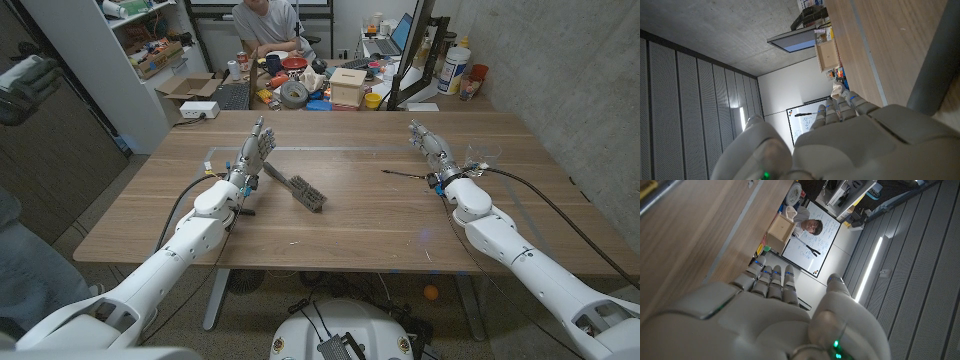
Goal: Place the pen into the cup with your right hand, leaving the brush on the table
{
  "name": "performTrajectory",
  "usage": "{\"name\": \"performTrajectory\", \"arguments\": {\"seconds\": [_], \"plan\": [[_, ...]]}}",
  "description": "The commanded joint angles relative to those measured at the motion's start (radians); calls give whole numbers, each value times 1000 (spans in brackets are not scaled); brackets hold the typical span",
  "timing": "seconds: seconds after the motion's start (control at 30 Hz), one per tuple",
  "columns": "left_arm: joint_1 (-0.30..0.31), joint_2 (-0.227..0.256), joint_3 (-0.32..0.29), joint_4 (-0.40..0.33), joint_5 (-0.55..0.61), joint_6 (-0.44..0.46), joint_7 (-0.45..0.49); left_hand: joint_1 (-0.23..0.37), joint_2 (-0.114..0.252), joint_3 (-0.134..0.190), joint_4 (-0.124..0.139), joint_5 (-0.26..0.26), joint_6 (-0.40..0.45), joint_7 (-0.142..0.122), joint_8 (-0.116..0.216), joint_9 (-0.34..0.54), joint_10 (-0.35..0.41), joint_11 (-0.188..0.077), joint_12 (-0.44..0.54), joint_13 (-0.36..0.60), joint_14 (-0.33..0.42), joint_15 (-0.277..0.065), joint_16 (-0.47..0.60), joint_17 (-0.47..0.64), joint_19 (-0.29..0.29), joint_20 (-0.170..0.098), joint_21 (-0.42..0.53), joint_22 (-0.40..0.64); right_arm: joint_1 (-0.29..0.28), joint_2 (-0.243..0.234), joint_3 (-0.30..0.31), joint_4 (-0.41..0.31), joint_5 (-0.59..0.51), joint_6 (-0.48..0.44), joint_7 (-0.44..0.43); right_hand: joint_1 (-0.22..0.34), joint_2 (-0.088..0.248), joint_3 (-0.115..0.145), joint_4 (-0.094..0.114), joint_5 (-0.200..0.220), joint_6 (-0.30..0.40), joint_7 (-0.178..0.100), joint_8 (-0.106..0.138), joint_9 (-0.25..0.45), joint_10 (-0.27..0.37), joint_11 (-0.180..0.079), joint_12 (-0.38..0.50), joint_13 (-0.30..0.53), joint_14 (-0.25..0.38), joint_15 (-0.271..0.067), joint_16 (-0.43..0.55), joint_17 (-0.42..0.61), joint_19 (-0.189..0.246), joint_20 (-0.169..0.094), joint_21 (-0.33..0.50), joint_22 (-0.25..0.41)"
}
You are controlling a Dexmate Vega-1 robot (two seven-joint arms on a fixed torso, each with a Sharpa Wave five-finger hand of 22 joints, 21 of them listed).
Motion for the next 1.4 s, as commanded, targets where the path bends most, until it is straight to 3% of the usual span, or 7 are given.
{"name": "performTrajectory", "arguments": {"seconds": [0.03, 0.43, 0.73, 1.4], "plan": [[-9, 18, 1, -24, 8, 21, -2, 15, 3, -2, 3, 10, 3, 13, 1, 5, 4, 7, 0, 2, 1, 9, 1, 5, -16, 0, -1, 4, -41, -46, -11, -89, -137, -48, -111, 38, 9, 11, -20, -5, 25, -3, 7, 3, 15, -7, 2, 2, 12, -4, 4, 4, 10, -3, 4, 3], [-12, 24, 2, -26, 6, 30, -9, 19, 8, -2, 2, 10, 5, 12, 0, 5, 3, 11, -1, 2, 1, 9, 0, 5, -19, 3, -2, 5, -63, -80, -34, -150, -299, -122, -210, 119, 18, 39, -50, -12, 83, -36, 17, 6, 32, -27, 2, 3, 16, -14, -2, 3, 8, -5, 1, 3], [-10, 30, -1, -28, 6, 26, -13, 23, 13, -2, 1, 9, 9, 15, 0, 5, 7, 11, -1, 3, 2, 11, 0, 5, -20, 5, -1, 5, -70, -112, -53, -207, -417, -207, -258, 142, 17, 46, -54, -14, 98, -45, 19, 7, 37, -33, 3, 3, 19, -16, -2, 3, 10, -5, 2, 3], [-15, 35, 3, -37, 12, 32, -18, 30, 19, -2, 0, 8, 11, 13, -1, 5, 9, 7, -1, 3, 5, 12, 1, 5, -21, 6, 0, 6, -87, -174, -71, -290, -557, -347, -277, 194, 10, 59, -57, -17, 128, -74, 20, 8, 52, -49, 4, 4, 42, -24, 1, 3, 9, 0, 1, 4]]}}
